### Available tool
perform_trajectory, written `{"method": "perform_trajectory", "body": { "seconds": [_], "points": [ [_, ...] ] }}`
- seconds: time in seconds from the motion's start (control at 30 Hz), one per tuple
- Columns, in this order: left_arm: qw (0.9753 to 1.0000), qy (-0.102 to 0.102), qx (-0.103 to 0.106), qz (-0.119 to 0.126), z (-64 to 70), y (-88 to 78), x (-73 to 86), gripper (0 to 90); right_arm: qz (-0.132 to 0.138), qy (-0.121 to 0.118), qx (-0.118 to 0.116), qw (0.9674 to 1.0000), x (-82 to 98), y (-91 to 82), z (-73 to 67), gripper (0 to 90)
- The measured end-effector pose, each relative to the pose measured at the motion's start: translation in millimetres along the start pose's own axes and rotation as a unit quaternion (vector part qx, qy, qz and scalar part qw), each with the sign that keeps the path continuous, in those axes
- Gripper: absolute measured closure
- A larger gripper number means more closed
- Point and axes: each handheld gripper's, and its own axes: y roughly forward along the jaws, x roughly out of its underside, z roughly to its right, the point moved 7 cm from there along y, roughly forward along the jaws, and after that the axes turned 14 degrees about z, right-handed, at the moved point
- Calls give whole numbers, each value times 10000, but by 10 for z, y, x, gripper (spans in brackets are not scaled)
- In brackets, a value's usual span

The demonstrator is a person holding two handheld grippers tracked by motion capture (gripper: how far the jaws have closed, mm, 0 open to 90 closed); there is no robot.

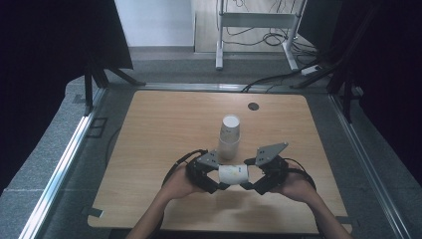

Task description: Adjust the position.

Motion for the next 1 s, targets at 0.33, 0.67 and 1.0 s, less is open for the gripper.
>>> {"method": "perform_trajectory", "body": {
  "seconds": [0.33,0.67,1.0],
  "points": [
    [9992,206,80,-324,37,39,-11,314,-532,-286,-70,9981,5,111,-17,204],
    [9986,282,118,-426,55,75,-25,314,-1167,-652,-283,9906,29,280,-78,222],
    [9983,323,132,-475,58,81,-18,318,-1395,-683,-377,9871,44,311,-62,351]
  ]
}}
